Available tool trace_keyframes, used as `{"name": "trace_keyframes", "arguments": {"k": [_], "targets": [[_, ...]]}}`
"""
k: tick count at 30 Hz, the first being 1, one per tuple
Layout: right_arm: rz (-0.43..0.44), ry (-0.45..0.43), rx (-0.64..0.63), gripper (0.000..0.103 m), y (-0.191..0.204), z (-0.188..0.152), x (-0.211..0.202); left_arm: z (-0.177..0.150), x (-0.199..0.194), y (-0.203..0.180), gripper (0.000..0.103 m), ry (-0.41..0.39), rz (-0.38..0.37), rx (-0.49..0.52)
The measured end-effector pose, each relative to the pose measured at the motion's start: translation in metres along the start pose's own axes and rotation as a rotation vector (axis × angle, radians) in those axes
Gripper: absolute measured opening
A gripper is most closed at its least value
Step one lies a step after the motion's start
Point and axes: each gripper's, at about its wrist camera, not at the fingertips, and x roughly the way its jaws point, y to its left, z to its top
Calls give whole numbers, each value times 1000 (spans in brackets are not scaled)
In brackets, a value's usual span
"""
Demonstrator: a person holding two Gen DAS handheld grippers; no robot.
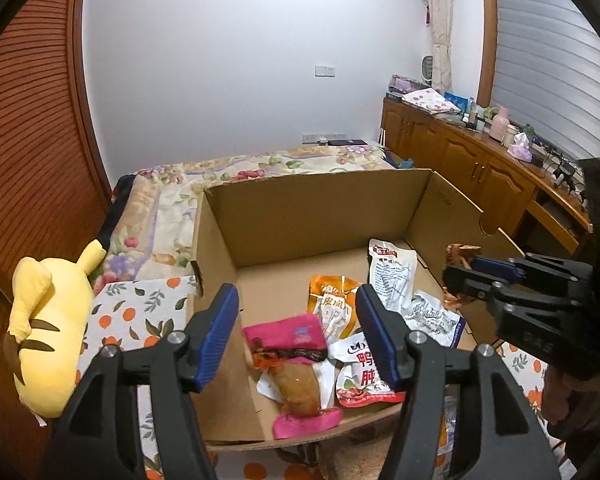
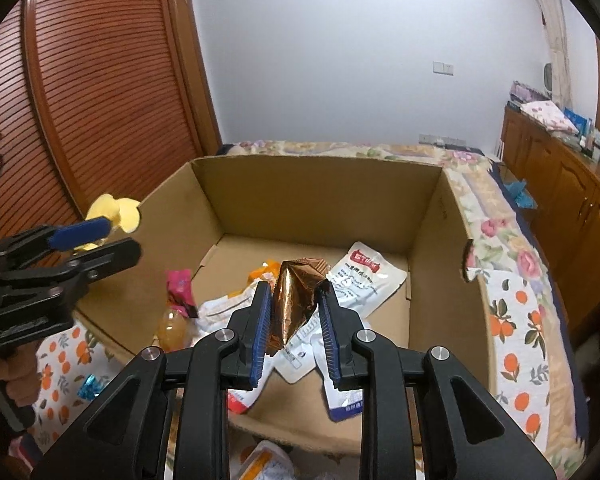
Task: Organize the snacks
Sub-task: 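Carry both snacks over the box and open both tools to drop them, then move both tools back down toward the remaining snacks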
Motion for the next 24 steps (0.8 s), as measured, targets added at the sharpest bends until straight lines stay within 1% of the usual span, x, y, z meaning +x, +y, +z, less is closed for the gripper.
{"name": "trace_keyframes", "arguments": {"k": [4,5,7,8,11,13,20,24], "targets": [[3,10,8,24,3,0,7,-1,-4,3,64,-9,-3,9],[5,6,11,24,4,0,7,-1,-5,4,66,-10,-4,7],[5,0,14,30,5,0,8,-2,-6,6,68,-14,-10,0],[3,-5,16,30,6,0,7,-2,-7,7,70,-17,-14,-4],[10,-15,17,35,5,2,5,-2,-10,10,72,-24,-20,-10],[2,-22,13,43,5,3,3,-2,-11,11,72,-23,-23,-11],[18,-66,-32,45,16,-4,-26,-6,-29,8,72,-48,-44,1],[32,-84,-51,54,23,-10,-46,-11,-44,5,72,-59,-60,16]]}}
